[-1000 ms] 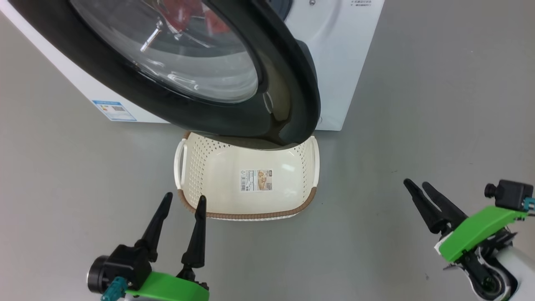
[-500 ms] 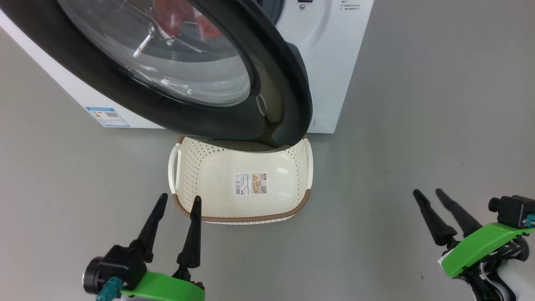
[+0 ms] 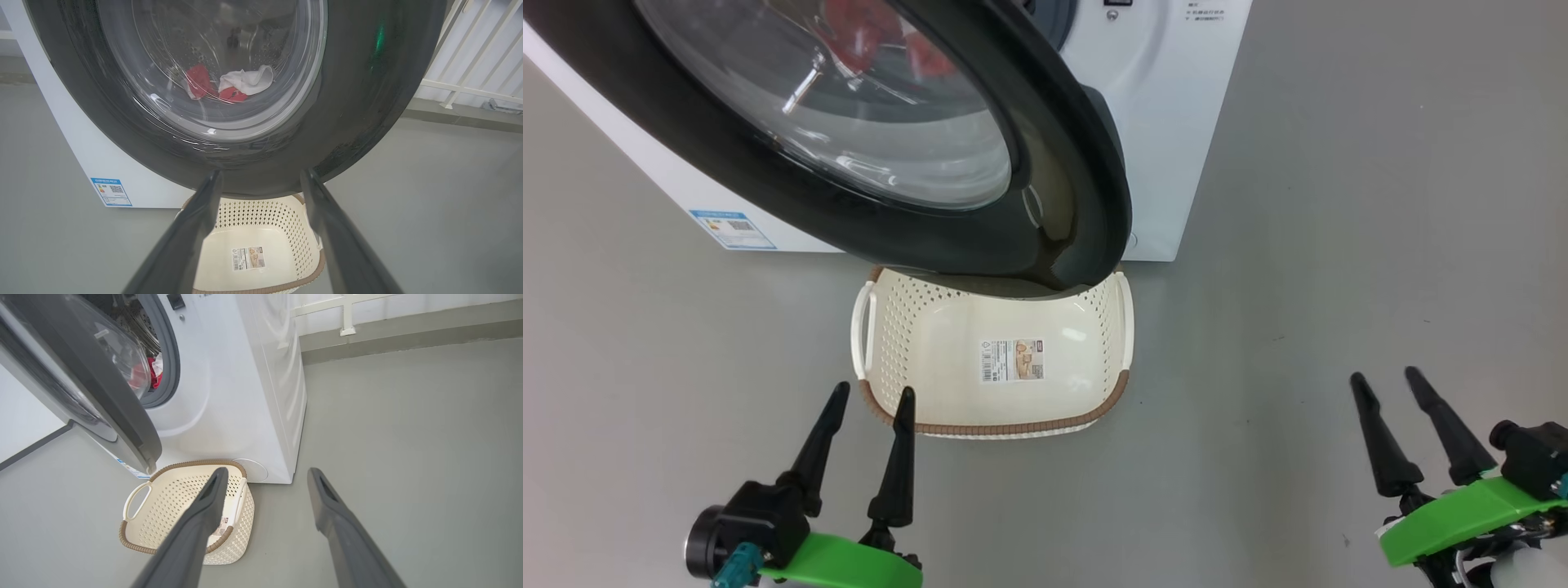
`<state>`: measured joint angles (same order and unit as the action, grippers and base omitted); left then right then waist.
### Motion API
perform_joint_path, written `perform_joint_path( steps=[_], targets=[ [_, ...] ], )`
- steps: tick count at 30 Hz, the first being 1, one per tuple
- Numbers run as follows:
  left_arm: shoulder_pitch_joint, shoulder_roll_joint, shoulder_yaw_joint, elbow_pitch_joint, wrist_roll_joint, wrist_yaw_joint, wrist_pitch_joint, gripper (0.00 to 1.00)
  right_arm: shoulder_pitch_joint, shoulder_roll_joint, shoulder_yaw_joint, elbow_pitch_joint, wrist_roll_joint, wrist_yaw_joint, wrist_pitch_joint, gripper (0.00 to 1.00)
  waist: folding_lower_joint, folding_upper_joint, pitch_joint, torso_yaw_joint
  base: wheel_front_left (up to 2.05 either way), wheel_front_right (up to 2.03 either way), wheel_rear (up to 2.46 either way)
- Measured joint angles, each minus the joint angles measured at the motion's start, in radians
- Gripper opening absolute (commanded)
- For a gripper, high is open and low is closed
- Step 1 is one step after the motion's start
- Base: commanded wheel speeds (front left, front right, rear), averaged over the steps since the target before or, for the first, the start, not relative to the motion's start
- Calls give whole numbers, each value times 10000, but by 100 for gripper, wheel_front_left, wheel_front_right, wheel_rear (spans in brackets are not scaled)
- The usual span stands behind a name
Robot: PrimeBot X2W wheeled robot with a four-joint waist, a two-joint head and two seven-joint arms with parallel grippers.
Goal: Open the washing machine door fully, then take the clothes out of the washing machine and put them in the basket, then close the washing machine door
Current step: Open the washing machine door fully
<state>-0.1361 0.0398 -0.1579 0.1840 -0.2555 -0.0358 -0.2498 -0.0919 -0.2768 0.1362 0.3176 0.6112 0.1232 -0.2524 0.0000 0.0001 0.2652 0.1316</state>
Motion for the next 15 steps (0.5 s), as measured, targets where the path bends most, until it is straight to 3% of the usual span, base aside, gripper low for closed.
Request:
perform_joint_path(
  steps=[9,15],
  targets=[
    [1,0,4,15,-10,0,0,100,570,1340,-2483,-1076,-1852,12,-4,100,0,0,10,11,0,0,0],
    [2,0,-2,13,-12,2,0,100,1001,1722,-3137,-1356,-2495,12,-29,100,0,0,5,33,0,0,0]
  ],
)
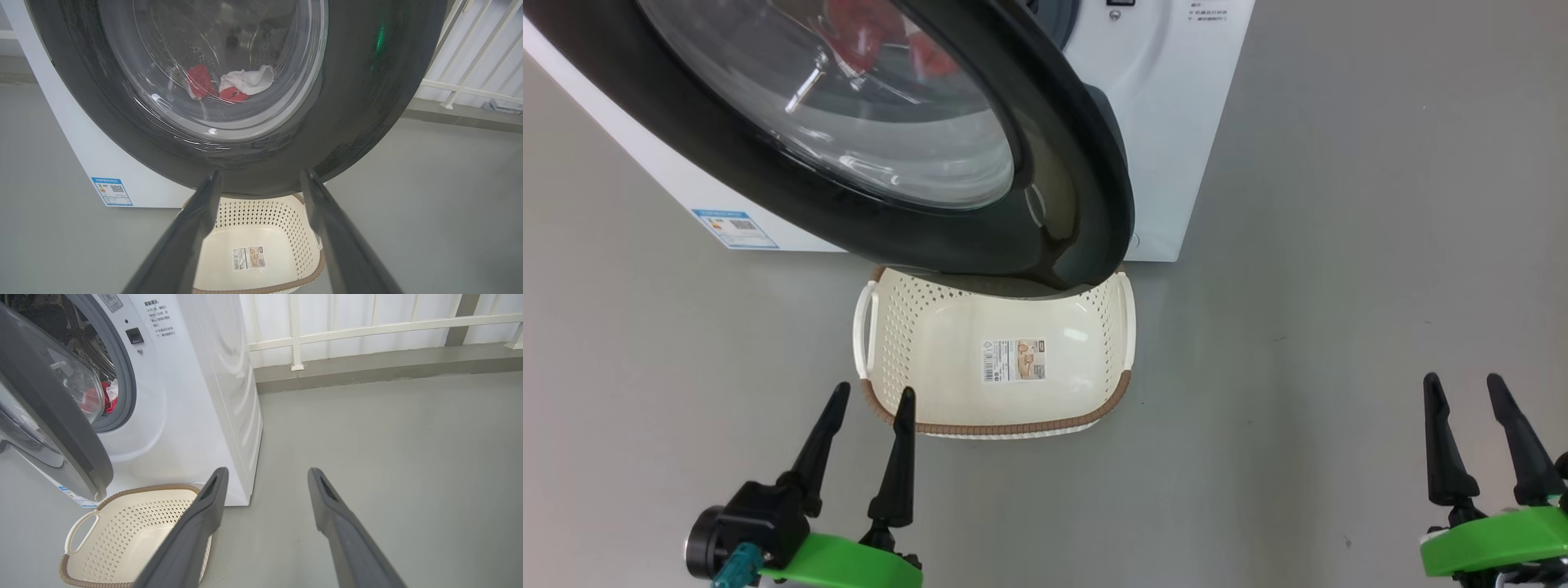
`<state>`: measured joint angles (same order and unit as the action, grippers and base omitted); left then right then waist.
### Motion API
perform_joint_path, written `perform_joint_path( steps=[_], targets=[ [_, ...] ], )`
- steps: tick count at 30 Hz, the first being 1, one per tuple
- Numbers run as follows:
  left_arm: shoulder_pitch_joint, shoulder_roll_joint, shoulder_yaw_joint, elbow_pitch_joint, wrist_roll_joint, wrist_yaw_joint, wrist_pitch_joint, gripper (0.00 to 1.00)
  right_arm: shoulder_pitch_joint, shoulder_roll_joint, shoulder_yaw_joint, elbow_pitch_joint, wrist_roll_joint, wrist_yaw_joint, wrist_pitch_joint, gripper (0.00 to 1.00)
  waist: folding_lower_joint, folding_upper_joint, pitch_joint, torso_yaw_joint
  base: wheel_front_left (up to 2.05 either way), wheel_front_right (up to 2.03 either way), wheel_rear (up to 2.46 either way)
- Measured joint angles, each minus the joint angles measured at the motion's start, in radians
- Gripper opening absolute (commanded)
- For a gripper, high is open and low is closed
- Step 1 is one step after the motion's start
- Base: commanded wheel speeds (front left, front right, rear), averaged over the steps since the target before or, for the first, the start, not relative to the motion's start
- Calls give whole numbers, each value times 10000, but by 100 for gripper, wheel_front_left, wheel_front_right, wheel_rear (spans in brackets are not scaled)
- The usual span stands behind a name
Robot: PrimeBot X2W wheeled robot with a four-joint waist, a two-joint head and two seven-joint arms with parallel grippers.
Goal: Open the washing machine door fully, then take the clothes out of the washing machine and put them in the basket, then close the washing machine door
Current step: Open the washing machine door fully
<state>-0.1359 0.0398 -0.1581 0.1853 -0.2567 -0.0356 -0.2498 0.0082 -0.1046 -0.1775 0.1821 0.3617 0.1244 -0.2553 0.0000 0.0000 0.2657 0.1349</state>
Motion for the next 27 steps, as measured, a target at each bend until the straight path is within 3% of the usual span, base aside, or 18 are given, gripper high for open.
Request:
perform_joint_path(
  steps=[22,26,27],
  targets=[
    [4,2,-4,-2,-73,2,0,100,282,102,46,-25,-198,0,0,100,0,0,41,0,0,0,0],
    [4,2,-15,-2,-77,2,0,100,221,121,374,-236,244,0,0,100,0,1,38,25,0,0,0],
    [4,2,-15,-2,-88,4,0,100,148,128,472,-291,382,0,0,91,0,0,41,28,0,0,0]
  ],
)
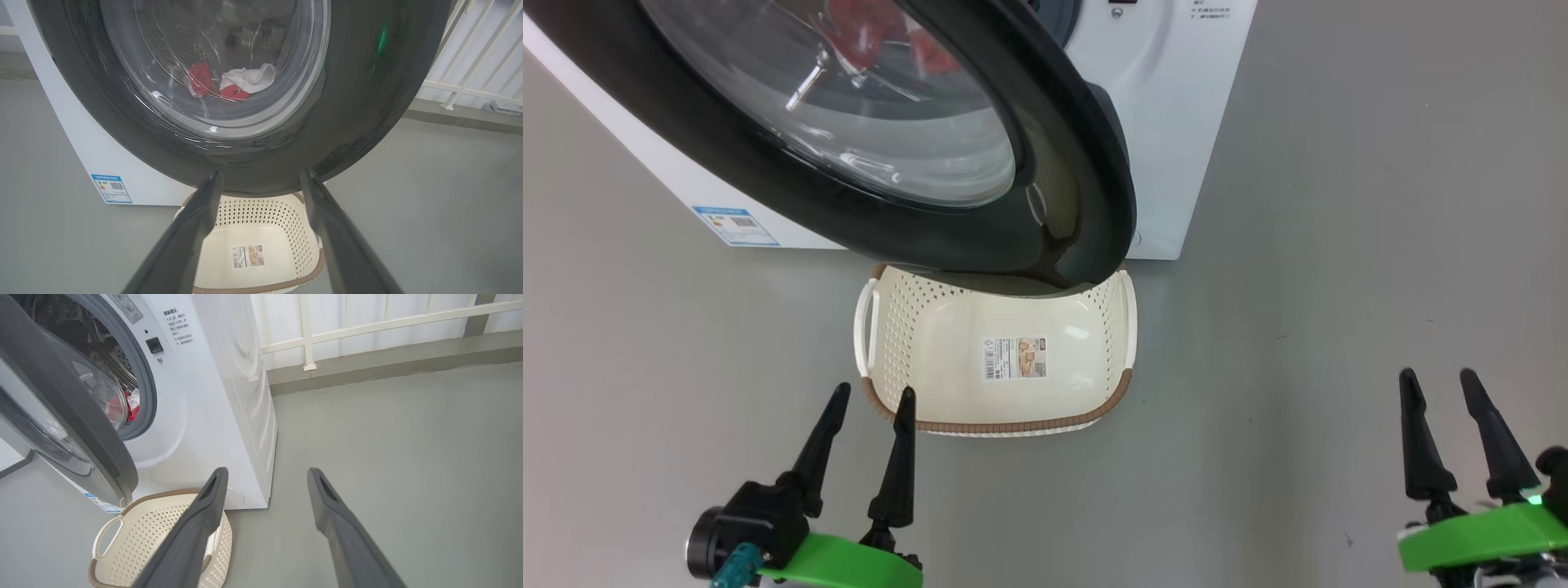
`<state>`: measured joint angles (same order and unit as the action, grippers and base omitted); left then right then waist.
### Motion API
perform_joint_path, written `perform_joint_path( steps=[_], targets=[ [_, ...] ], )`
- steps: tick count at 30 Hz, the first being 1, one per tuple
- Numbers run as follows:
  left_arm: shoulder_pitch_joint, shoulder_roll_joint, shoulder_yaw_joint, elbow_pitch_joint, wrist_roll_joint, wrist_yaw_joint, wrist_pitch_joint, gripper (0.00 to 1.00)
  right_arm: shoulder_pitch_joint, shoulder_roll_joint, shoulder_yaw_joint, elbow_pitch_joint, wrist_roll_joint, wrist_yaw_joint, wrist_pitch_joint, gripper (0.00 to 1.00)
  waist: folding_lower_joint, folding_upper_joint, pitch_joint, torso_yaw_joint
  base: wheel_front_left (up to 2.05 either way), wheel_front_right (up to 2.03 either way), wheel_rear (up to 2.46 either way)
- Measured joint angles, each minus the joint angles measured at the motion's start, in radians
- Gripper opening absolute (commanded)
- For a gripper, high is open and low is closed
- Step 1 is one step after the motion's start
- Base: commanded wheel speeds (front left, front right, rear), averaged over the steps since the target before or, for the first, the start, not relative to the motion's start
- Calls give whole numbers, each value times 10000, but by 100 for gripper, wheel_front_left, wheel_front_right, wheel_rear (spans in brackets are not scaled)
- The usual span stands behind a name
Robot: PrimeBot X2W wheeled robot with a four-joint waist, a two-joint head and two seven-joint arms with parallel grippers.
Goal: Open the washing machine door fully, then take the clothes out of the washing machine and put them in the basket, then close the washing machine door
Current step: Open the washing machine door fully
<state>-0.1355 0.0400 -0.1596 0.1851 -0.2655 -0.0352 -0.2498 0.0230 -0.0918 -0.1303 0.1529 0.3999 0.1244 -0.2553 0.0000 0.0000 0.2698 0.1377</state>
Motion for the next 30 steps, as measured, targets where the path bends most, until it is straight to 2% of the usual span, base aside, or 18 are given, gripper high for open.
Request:
perform_joint_path(
  steps=[1,2,3,4,13,23,30],
  targets=[
    [0,-2,-4,0,0,4,0,100,-115,-17,148,-48,255,0,0,45,0,0,4,4,0,0,0],
    [0,0,-6,-2,-2,6,0,100,-240,-40,278,-88,451,0,0,29,0,0,9,9,0,0,0],
    [0,-2,-8,-2,-2,8,0,100,-377,-100,431,-121,481,0,0,3,0,0,16,14,0,0,0],
    [-1,0,-10,-2,-2,8,0,100,-539,-184,573,-153,489,0,0,0,0,0,27,17,0,0,0],
    [-15,0,-113,-8,-94,40,0,100,-2658,-431,1705,-286,1730,0,-2,0,0,0,117,182,0,0,0],
    [-30,0,-405,-17,-221,96,0,100,-4799,-1039,3158,-113,3057,0,-2,0,0,0,184,603,0,0,0],
    [-49,-2,-650,-35,-445,171,0,100,-5867,-1672,4556,545,5225,0,-4,0,0,0,213,1010,0,0,0]
  ],
)
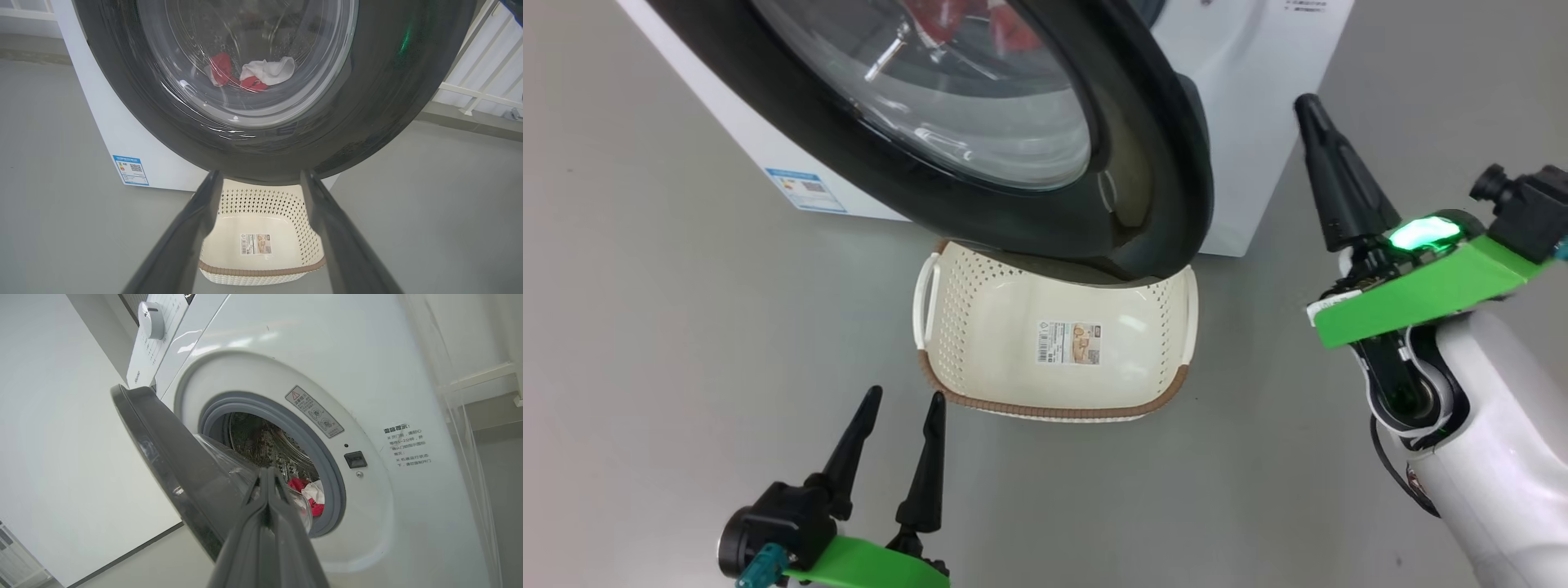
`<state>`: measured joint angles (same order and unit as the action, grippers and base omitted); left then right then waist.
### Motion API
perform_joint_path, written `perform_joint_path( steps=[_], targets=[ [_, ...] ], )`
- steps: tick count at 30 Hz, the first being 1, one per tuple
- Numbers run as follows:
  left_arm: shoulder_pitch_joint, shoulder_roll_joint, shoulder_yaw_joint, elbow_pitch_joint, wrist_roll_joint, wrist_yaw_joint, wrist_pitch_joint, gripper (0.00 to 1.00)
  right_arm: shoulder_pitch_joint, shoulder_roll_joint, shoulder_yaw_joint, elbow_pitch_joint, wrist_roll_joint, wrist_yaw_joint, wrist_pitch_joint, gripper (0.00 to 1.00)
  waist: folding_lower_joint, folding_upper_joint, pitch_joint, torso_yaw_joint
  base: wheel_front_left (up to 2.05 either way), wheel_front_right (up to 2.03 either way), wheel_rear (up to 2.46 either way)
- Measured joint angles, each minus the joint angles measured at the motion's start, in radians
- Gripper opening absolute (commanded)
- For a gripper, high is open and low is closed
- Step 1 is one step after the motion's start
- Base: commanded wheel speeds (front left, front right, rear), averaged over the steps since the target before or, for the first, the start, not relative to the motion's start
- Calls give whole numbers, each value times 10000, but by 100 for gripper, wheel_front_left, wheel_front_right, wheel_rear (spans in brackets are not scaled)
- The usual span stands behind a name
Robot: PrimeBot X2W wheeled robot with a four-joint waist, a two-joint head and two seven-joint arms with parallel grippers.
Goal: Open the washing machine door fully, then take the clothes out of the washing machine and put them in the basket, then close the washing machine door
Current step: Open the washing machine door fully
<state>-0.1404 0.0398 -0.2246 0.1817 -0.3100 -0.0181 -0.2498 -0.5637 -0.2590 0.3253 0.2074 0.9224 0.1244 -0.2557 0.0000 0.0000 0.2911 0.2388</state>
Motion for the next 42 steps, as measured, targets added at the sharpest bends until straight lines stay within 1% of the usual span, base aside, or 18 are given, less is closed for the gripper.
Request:
perform_joint_path(
  steps=[8,11,15,20,25,28,42],
  targets=[
    [-12,0,-314,-29,-130,10,0,100,-1288,-1118,2228,623,2784,-2,10,0,0,0,142,309,0,0,0],
    [-23,2,-395,-35,-174,10,0,100,-1661,-1367,3083,548,3975,-2,399,0,0,0,193,397,0,0,0],
    [-35,2,-479,-35,-194,12,0,100,-2103,-1831,3641,608,4759,-2,462,0,0,0,225,504,0,0,0],
    [-37,0,-585,-36,-259,13,0,100,-2399,-1985,3958,742,5641,-2,631,0,0,0,236,649,0,0,0],
    [-37,0,-600,-35,-261,17,0,100,-2478,-2107,4245,779,5979,-2,922,0,0,0,182,758,0,0,0],
    [-35,0,-602,-35,-265,92,0,100,-2481,-2107,4435,761,6190,-2,1080,0,0,0,120,801,0,0,0],
    [231,2,-510,-35,-274,102,0,100,-1963,-2027,5321,414,6349,-4,1361,0,0,0,-506,1119,0,0,0]
  ],
)
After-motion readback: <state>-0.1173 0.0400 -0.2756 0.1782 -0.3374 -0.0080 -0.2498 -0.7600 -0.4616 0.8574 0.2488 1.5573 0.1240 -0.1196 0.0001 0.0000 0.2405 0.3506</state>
